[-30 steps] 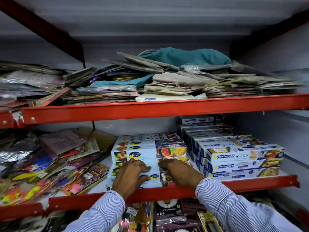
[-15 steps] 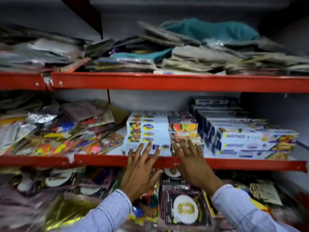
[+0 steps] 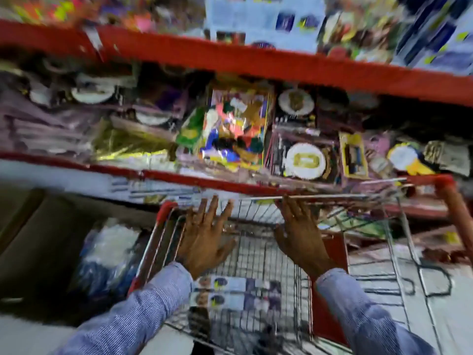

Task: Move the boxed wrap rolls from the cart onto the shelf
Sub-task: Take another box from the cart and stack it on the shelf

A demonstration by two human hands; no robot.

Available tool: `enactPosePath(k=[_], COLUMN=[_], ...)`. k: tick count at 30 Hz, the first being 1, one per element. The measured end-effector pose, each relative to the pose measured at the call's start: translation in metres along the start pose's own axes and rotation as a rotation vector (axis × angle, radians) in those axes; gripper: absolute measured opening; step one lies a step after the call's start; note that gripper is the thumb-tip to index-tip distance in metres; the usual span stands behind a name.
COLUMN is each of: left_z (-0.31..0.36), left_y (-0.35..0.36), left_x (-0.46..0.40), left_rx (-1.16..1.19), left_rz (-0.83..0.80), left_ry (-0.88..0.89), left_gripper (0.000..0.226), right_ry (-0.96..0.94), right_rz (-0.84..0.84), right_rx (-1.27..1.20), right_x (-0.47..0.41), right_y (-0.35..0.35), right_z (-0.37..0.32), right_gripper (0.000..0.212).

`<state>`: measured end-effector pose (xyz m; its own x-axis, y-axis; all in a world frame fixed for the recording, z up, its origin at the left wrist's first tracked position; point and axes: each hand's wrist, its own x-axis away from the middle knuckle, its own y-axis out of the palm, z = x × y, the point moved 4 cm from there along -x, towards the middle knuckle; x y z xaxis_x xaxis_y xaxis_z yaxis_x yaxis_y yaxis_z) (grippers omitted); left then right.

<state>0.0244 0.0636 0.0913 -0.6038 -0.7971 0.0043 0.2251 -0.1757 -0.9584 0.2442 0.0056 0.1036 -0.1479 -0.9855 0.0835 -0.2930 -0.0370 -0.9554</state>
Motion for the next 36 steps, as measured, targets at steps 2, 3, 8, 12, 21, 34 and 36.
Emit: enactPosePath(k=[2,3,8,12,21,34,36], left_z=[-0.011,-0.016,-0.042,-0.06,-0.057,-0.035,-0.033], left_y=[0.041,0.059,0.143,0.19,0.218,0.3,0.303], left_x=[0.026,0.038,0.074,0.081,0.077,0.072,0.071], left_rx=[0.05,0.045,-0.074,-0.088,-0.081,-0.172,-0.141], left_rz=[-0.087,-0.136,-0.386,-0.508,-0.513,-0.915,-0.915], left_ry=[-0.016,-0.032,-0.037,0.02,0.345,0.308,0.273], left_gripper=[0.078,0.078,0.075,0.073,0.035,0.038,0.036], right_ry=[0.037,0.054,0.027,-0.01,-0.121,-0.041,-0.063], right_rz=[-0.14,-0.224,-0.645,-0.885,-0.928,-0.519,-0.492], right_rx=[-0.027,-0.023,0.003,0.114,0.082,-0.057,-0.065], right_x=[0.009,0.014,0.034,0.041,0.012,-0.002,0.0], right_y=[0.054,0.08,0.206,0.286,0.317,0.246,0.229], right_z=[0.01,0.015,0.03,0.031,0.036,0.061,0.058], right_gripper=[0.063,0.064,0.063,0.068,0.049,0.045,0.047])
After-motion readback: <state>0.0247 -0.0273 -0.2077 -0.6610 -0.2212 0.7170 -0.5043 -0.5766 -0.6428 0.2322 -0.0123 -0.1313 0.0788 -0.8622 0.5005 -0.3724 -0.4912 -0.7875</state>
